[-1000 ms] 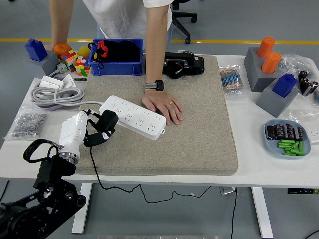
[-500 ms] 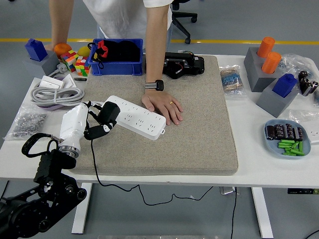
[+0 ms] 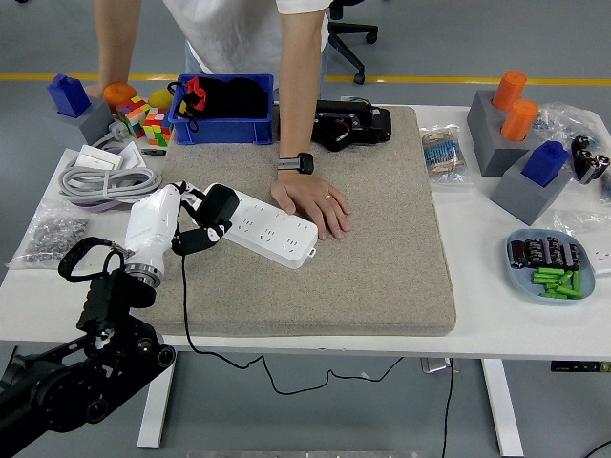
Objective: Press the white button,pick up the black plug,place it near the board,insert it into the board
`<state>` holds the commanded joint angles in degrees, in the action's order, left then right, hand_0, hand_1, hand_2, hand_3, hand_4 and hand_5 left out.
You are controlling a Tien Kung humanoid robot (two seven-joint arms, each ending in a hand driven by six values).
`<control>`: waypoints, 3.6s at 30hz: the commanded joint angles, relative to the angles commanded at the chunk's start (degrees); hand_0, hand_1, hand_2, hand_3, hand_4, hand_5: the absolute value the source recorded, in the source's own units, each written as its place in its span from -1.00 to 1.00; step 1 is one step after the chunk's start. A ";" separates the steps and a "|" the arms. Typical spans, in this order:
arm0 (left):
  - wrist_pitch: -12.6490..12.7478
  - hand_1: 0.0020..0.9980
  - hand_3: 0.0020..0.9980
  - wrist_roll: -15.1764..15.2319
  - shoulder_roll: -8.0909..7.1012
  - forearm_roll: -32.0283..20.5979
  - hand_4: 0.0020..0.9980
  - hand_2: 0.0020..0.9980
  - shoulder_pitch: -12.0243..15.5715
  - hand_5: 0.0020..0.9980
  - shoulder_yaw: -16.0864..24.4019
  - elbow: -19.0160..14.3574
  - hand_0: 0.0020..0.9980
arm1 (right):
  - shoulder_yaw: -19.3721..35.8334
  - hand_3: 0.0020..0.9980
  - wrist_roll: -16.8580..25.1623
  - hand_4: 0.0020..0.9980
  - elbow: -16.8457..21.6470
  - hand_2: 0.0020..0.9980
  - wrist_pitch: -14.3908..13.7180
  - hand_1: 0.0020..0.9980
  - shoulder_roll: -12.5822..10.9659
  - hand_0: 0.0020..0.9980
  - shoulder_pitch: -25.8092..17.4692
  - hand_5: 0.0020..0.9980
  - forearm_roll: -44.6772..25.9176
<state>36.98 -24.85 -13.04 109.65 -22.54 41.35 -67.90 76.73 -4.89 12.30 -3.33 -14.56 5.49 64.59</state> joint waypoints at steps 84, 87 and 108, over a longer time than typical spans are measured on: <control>-2.59 0.90 0.81 -1.49 1.56 0.14 1.00 0.81 -2.45 -0.30 -1.22 6.88 0.80 | -1.00 0.16 0.03 0.28 -0.06 0.16 0.15 0.17 -0.26 0.23 -0.14 -0.27 -0.35; -2.91 1.00 1.00 -0.90 1.56 -0.75 1.00 1.00 -2.48 0.09 -1.10 6.86 0.92 | -0.91 0.16 0.02 0.28 -0.06 0.16 0.17 0.17 -0.22 0.23 -0.13 -0.27 -0.36; -1.39 1.00 1.00 10.58 0.52 -6.28 1.00 1.00 -0.88 0.78 -0.61 3.92 1.00 | -0.71 0.16 0.06 0.28 -0.09 0.16 0.16 0.17 -0.15 0.23 -0.29 -0.27 -0.29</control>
<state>35.58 -14.27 -12.53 103.38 -23.43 40.74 -63.99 76.02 -4.82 12.22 -3.16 -14.70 5.20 64.30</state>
